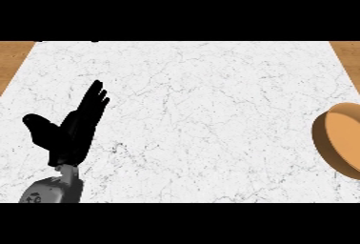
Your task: Pick the cupcake from the tray and place it in the pot
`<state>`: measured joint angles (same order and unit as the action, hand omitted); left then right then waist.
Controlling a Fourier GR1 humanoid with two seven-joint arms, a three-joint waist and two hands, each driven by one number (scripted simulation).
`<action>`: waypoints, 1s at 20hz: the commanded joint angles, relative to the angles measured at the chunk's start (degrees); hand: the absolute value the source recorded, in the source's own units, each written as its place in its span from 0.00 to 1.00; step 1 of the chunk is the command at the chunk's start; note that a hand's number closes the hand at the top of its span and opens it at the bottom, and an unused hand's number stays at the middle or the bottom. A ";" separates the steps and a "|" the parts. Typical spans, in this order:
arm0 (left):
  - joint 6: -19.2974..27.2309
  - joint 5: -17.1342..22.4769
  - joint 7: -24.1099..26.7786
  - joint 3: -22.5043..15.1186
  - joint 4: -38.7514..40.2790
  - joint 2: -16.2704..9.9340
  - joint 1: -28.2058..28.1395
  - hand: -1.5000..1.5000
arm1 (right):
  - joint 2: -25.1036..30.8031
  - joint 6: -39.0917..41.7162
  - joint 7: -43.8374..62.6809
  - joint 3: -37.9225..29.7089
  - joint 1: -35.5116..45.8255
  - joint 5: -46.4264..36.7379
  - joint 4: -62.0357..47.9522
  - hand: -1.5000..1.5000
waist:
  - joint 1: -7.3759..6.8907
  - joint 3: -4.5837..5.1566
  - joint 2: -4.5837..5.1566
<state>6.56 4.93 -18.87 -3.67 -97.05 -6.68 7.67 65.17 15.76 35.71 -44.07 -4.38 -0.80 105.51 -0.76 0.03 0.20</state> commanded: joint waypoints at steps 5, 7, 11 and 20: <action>-2.10 1.98 -1.28 3.08 1.19 -1.53 2.18 0.50 | 0.64 -1.84 -9.71 13.34 8.05 -7.11 -13.71 1.00 | -0.18 -0.04 0.06; -1.46 0.98 -1.05 1.66 -0.61 -0.76 1.15 0.50 | -3.25 -3.04 -8.89 18.93 8.38 -7.66 -14.03 1.00 | -0.67 -0.05 0.10; -0.21 -0.72 -0.48 -0.61 0.13 1.46 0.67 0.50 | -8.57 -4.48 2.86 20.46 15.05 -2.26 -15.04 0.00 | -0.43 -0.01 -0.01; -2.40 1.43 -1.65 2.32 -1.94 -1.14 -0.31 0.50 | -19.17 -14.71 -2.76 17.29 21.27 -0.95 -20.26 0.00 | 0.02 -0.06 -0.25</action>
<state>5.35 4.83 -18.46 -2.57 -96.44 -6.38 7.51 49.71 6.81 34.26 -24.92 14.14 -1.48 85.44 -0.73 -0.03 0.11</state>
